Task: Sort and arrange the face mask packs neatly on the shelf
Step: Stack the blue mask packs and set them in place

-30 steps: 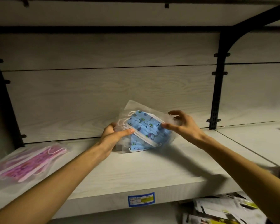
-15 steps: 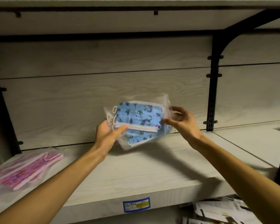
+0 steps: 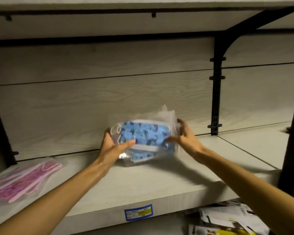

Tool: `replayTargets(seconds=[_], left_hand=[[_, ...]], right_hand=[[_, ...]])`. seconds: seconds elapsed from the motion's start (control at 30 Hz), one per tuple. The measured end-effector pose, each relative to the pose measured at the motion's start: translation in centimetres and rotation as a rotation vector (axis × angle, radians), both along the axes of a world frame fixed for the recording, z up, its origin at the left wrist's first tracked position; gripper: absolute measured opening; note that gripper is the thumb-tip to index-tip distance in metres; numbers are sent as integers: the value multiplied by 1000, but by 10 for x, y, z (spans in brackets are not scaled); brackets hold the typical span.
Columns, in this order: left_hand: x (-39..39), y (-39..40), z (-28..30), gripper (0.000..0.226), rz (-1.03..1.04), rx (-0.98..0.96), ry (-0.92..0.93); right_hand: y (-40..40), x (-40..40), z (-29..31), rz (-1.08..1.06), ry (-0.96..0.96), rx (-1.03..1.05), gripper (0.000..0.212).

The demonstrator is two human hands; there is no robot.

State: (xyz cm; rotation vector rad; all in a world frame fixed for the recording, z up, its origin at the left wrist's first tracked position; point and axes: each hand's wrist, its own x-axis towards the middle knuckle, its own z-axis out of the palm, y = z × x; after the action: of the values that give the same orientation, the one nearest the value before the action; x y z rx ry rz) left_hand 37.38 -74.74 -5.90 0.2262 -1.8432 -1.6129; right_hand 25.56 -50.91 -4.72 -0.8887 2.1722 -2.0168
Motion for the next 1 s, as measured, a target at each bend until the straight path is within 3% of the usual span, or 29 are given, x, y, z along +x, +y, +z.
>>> replayTargets(seconds=[0.1, 0.2, 0.27, 0.4, 0.6, 0.67, 0.8, 0.87, 1.0], left_hand=[[3, 7, -27, 54, -73, -20, -89], [-7, 5, -1, 55, -3, -32, 28], [-11, 5, 9, 59, -26, -21, 64], [-4, 10, -17, 51, -75, 105, -98], [-7, 6, -4, 36, -53, 31, 10], [-3, 10, -10, 40, -43, 30, 10], [7, 12, -31, 48, -106, 121, -190], [8, 9, -32, 44, -162, 77, -247], [6, 14, -21, 41, -76, -62, -148]], right_hand=[[4, 13, -25, -20, -93, 90, 62], [-3, 7, -1, -67, -23, -33, 46], [-9, 3, 10, -83, 33, -76, 47], [-8, 10, -19, -112, -18, -39, 60], [-8, 10, -16, -83, 68, -138, 28], [-5, 13, -19, -72, 39, -144, 33], [4, 15, -36, 30, -187, -60, 44], [10, 11, -40, 105, -230, -20, 47], [18, 7, -34, 140, -96, 34, 44]])
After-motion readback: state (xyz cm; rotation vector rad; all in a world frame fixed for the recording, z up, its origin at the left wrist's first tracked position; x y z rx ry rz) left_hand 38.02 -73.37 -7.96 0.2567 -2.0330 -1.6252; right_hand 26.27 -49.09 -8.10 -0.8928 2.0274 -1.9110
